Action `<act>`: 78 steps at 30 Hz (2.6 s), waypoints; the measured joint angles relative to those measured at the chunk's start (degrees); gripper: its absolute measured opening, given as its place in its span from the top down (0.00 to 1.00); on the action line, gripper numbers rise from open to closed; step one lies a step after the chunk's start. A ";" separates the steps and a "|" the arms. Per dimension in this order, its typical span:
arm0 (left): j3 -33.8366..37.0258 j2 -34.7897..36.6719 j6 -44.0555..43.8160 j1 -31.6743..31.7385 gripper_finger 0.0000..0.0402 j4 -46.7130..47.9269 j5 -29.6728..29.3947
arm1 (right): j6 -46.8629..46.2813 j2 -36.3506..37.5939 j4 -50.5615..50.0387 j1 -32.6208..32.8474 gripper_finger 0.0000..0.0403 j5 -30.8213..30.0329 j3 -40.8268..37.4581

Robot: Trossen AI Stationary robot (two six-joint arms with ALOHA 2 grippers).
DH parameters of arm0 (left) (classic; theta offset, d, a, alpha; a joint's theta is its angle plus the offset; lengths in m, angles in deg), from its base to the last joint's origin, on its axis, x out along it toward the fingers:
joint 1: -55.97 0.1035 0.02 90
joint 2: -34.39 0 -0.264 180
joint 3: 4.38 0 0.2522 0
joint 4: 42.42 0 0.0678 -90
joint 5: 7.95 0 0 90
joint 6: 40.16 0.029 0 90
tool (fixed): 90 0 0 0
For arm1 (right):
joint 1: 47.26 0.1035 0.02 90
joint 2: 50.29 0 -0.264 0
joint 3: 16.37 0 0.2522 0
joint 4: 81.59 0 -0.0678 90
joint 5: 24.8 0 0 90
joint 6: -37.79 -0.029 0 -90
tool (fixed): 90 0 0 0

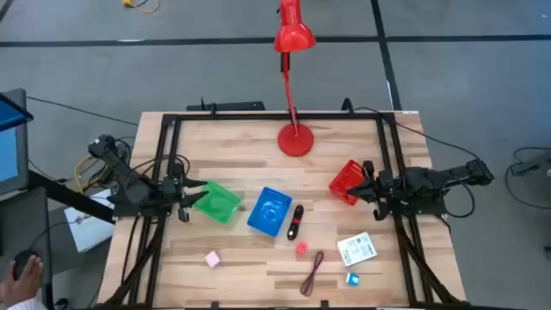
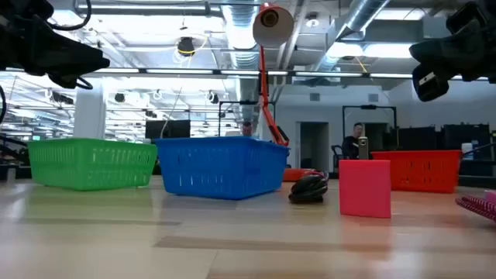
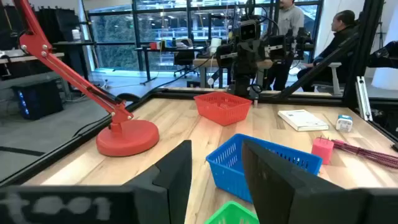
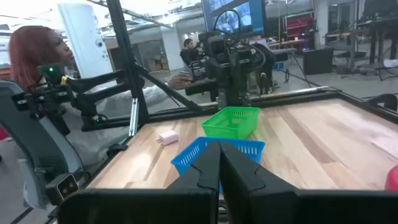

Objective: Pick and place items into bin

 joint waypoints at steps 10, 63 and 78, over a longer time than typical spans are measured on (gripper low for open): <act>-0.01 0.01 0.00 0.01 0.68 0.01 0.00 | 0.01 0.00 0.00 -0.01 1.00 -0.02 0.02; 0.03 0.02 -7.49 0.01 0.68 -2.29 -2.03 | 0.00 0.00 0.00 0.00 1.00 -0.02 0.02; 0.03 -0.48 -20.37 0.14 0.68 -3.60 6.06 | 0.00 0.00 0.00 0.00 1.00 -0.01 0.02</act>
